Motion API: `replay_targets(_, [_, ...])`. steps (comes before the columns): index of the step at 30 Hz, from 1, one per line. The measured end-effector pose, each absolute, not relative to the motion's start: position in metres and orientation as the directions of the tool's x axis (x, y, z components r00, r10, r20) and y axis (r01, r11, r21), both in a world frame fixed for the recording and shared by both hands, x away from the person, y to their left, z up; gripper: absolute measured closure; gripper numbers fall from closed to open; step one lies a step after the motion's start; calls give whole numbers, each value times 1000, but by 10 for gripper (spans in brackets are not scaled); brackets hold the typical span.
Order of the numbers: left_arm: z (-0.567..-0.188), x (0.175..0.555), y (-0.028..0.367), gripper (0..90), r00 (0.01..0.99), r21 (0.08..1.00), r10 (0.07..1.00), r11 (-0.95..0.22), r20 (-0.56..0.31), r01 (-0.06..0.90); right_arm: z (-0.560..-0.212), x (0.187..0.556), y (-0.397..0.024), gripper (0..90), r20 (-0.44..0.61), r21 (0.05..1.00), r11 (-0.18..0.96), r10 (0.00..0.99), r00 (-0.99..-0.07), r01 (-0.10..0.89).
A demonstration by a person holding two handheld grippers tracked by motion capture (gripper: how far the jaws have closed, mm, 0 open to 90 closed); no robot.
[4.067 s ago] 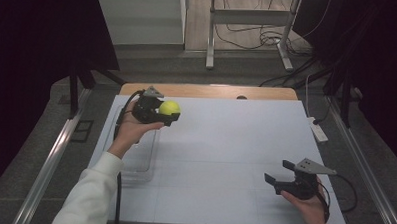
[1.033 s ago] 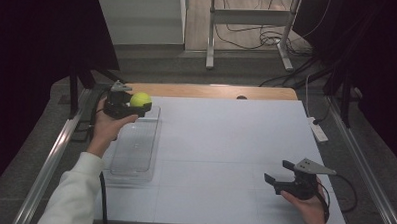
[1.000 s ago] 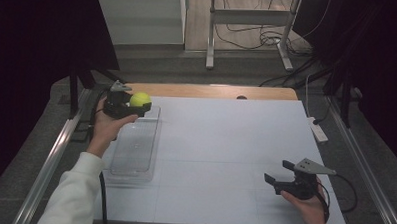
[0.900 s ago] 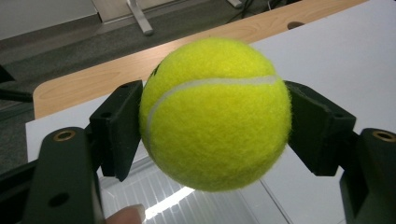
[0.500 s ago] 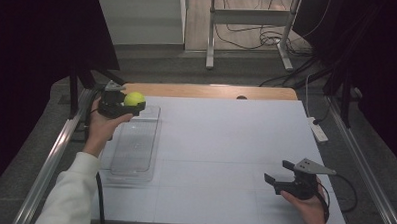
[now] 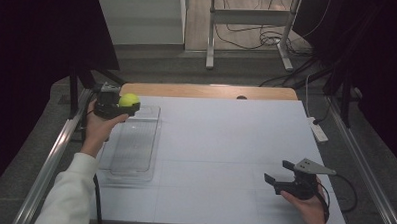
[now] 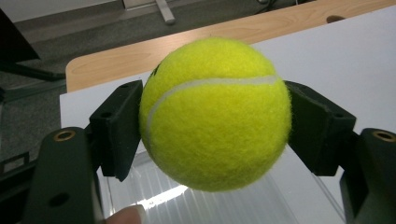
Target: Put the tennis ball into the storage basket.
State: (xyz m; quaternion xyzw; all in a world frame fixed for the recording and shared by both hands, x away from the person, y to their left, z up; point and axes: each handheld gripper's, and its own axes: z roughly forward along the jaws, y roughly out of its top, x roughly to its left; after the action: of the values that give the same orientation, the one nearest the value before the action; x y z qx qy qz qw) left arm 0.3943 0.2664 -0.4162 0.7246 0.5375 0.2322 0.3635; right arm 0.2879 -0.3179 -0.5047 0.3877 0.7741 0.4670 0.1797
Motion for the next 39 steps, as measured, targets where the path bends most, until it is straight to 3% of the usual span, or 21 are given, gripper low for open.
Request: replay_targets(39, [-444, 408, 273, 263, 265, 728, 962, -138, -62, 672, -506, 288, -317, 95, 88, 858, 264, 770, -632, 440])
